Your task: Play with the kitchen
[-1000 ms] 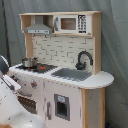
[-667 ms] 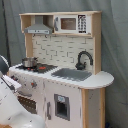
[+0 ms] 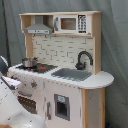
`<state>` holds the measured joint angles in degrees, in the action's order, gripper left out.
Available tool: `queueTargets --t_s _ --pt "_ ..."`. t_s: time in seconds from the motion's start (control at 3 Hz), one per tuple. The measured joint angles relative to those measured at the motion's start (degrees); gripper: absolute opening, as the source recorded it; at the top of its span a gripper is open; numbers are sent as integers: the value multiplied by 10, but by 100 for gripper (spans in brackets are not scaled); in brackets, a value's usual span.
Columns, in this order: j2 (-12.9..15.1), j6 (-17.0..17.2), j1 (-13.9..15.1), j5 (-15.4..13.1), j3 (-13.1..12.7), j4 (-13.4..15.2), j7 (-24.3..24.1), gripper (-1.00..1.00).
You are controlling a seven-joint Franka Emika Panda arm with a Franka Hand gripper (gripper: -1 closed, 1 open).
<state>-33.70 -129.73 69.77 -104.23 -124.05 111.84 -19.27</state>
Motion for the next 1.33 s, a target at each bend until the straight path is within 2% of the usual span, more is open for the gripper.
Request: queueTargets --t_s 0.67,1.0,1.33 --pt "-4 3 0 -24 0 1 123 -100" --pt "-4 3 0 -27 0 1 140 -100" --pt "-4 3 0 -27 0 1 140 100"
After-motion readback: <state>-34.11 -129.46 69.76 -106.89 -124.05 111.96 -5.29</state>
